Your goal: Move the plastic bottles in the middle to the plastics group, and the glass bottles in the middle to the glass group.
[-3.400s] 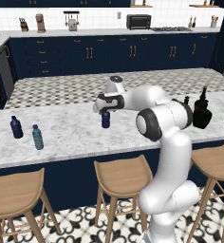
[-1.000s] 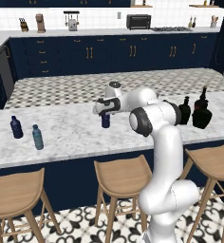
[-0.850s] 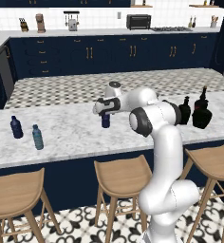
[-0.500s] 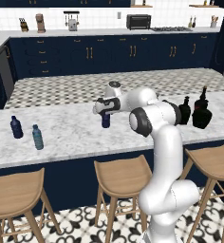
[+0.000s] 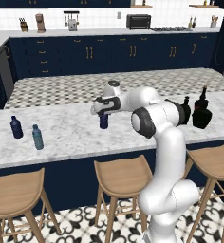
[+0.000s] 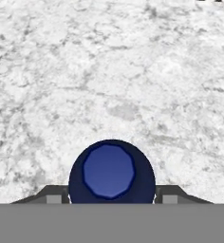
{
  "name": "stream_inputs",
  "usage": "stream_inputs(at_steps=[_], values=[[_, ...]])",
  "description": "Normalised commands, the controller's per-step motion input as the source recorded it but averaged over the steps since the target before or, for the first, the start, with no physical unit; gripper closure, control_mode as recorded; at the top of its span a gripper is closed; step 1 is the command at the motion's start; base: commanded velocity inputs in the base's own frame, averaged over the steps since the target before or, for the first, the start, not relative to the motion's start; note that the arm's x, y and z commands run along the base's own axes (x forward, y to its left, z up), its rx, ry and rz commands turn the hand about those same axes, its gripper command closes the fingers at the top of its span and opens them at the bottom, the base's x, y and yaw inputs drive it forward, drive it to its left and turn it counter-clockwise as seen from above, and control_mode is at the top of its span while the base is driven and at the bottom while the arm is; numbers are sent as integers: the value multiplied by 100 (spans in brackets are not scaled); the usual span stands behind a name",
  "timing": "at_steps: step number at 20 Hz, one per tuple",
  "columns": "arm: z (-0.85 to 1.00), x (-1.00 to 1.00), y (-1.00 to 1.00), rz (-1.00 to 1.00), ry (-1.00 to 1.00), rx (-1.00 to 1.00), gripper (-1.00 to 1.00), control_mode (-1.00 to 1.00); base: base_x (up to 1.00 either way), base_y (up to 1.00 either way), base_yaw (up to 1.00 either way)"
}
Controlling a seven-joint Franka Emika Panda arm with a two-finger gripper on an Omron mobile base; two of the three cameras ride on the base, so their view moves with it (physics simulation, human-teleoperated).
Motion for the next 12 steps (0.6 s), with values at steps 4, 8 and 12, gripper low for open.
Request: stream_inputs(at_steps=[4,8,12], values=[[37,-59,57,19,0,0,100,-100,0,0,0],[35,-51,74,25,0,0,100,-100,0,0,0],[28,-43,77,30,0,0,100,-100,0,0,0]])
